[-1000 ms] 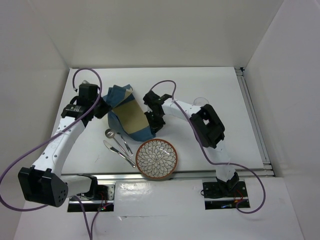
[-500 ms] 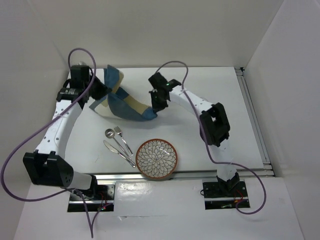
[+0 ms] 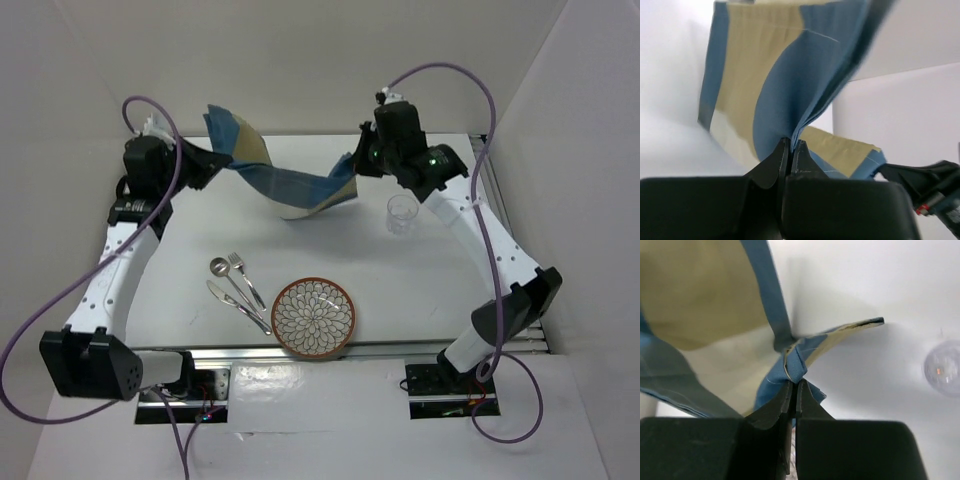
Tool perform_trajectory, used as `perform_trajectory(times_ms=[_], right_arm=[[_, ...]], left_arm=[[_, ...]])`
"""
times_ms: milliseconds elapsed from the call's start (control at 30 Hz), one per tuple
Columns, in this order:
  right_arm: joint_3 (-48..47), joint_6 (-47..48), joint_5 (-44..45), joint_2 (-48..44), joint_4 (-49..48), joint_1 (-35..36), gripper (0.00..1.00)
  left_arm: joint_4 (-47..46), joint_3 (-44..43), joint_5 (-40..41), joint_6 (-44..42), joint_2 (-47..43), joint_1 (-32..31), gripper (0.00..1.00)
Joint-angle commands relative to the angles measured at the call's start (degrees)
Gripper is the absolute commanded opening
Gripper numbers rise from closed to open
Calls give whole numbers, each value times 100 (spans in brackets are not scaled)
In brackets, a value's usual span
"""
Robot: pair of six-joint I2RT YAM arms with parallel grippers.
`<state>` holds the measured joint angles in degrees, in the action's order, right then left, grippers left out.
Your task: Set the dinner table for one person
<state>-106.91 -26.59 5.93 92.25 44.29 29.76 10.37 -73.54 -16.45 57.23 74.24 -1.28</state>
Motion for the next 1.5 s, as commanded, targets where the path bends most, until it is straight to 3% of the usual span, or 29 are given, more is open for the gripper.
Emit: perform_trajectory(times_ms=[0,200,367,500,633,767,900,1033,1167,1267,1300,1333,1367,1467], right_arm=[[1337,-267,136,-162,-78,48,0],[2823,-672,66,-401,-369,162,0],[2607,-621,13,-112,-518,40,0],[1387,-172,276,661,-457,-233,0],[-1231,127,382,1778,36,-620,0],[-2018,180,312,1894,150,-673,0],[-413,102,250,1218,-464,-621,0],[1641,-153,374,489,-913,-550,0],[2795,-391,268,93,-1220,-480,0],[3334,-549,189,-31,-1283,-419,0],[3431,-549,189,-92,-1283,-418,0],[3510,-601,241,-93,-1283,-366,0],[3563,-602,242,-93,-1283,-365,0],[3511,-602,302,-146,-1099,-234,24]], left_arm=[[-660,1049,-113,314,-549,49,0],[-659,2588,-121,384,-902,-83,0],[-458,2460,-113,447,-525,-83,0],[-88,1423,-332,263,265,-30,0],[18,-132,-798,209,1023,250,0],[-35,-644,-1062,209,1163,452,0],[-227,-207,-1238,148,919,506,0],[-675,1363,-1492,148,567,454,0],[-590,2324,-1493,-185,390,339,0],[-54,2555,-1300,-493,337,339,35],[60,2555,-1195,-685,337,339,72],[218,2503,-1081,-783,337,339,88],[402,2424,-984,-879,337,339,97],[1079,1706,-668,-1231,389,339,100]])
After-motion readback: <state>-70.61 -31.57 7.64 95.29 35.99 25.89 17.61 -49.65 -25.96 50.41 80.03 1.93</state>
